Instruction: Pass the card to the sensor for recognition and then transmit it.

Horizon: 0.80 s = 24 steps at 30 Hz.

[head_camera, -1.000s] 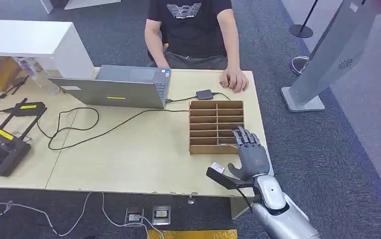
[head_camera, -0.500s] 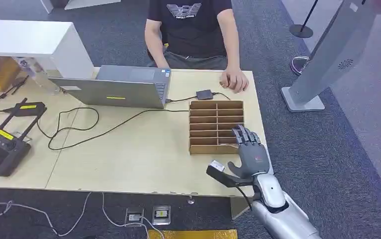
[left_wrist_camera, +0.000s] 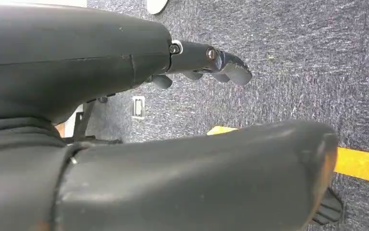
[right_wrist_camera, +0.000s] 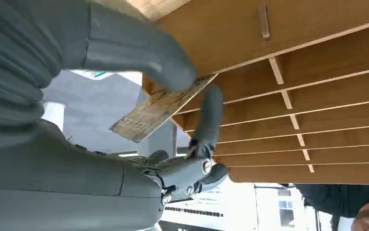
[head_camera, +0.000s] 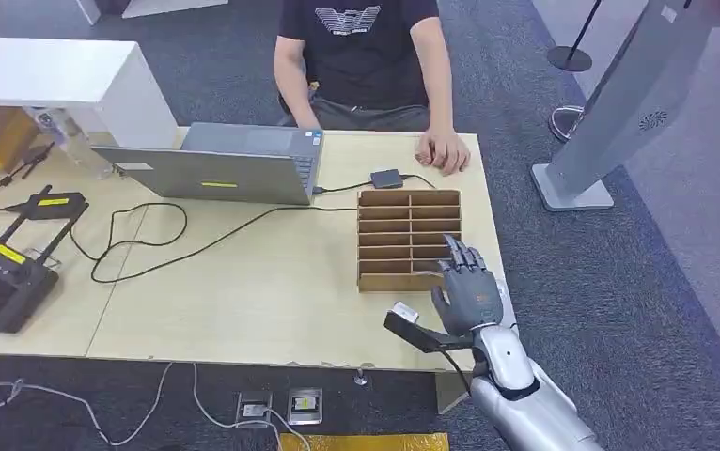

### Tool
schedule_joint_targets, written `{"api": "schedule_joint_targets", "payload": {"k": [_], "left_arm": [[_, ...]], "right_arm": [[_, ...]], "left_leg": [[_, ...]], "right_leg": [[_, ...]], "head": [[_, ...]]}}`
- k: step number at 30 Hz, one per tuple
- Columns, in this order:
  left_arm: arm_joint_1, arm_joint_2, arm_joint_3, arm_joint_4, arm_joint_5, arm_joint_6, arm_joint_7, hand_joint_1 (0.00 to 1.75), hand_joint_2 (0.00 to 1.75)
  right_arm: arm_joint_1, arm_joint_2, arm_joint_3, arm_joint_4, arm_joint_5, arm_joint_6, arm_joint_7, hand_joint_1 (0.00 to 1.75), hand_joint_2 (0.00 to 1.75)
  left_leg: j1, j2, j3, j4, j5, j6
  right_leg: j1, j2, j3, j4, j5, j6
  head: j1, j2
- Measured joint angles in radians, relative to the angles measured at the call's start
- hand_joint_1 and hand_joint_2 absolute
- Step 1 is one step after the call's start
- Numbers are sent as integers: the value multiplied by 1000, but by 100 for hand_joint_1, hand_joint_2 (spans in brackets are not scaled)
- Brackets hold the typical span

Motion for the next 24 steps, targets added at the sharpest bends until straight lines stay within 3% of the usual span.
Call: {"api": "schedule_joint_targets", "payload": {"k": [24], "left_arm": [[0, -1, 0, 0, 7, 6, 11, 0, 0]], "right_arm": [[-19, 24, 0, 81, 24, -41, -15, 175, 175]], "left_leg": [[0, 0, 0, 0, 0, 0]], "right_leg": [[0, 0, 0, 0, 0, 0]], "head": [[0, 0]]}}
